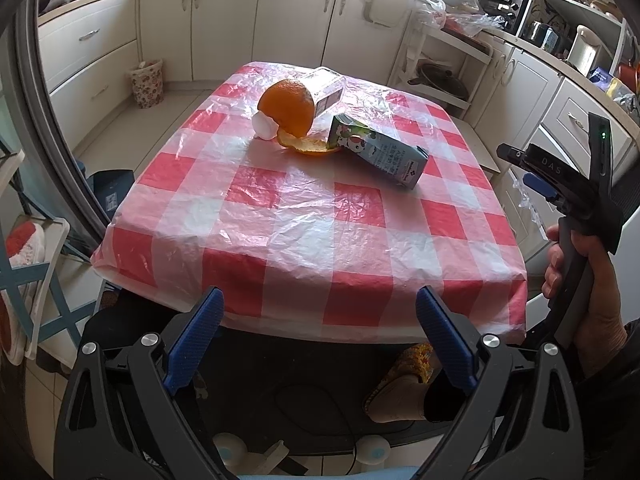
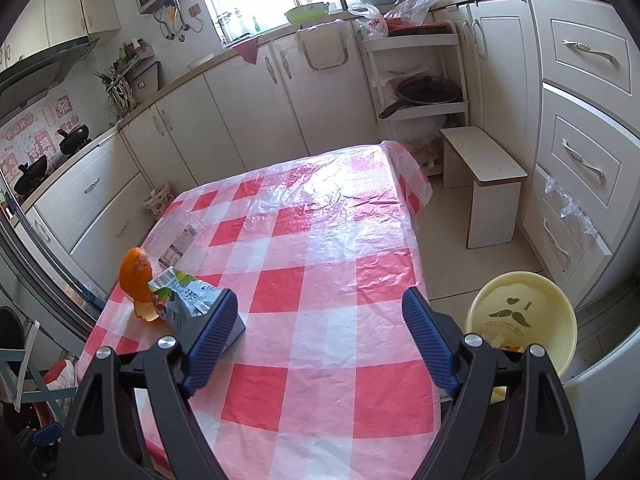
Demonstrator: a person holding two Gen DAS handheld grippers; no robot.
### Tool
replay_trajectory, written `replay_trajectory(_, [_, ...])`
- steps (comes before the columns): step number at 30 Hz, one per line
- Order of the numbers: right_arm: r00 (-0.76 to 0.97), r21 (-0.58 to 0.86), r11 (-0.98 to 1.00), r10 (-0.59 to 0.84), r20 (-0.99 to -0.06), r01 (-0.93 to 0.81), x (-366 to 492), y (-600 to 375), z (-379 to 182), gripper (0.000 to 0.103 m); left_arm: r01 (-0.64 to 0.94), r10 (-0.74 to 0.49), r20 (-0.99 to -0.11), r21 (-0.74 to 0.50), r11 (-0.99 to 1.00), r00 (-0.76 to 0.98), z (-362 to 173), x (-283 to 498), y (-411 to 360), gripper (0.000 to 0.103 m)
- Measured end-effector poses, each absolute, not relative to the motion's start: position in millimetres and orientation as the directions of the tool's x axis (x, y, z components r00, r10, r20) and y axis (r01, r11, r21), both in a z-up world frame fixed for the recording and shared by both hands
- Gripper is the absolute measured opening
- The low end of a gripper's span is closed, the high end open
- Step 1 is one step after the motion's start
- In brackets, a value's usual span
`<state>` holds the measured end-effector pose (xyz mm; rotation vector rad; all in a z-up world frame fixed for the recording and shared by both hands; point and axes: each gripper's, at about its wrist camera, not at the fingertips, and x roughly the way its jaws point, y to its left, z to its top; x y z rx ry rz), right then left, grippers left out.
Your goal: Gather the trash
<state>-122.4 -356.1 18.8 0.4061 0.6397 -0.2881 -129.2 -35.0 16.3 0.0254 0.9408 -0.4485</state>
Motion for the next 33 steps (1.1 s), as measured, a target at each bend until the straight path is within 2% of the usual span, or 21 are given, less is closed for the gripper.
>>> replay_trajectory(33, [0.765,0.273,0.887,-0.126,-0.632,0.372,-121.8,-352.8,16.2,0.081,0.376,-0.358,-0.785,-0.173,0.910,0.505,15.4,-128.9,-32.7,0.093])
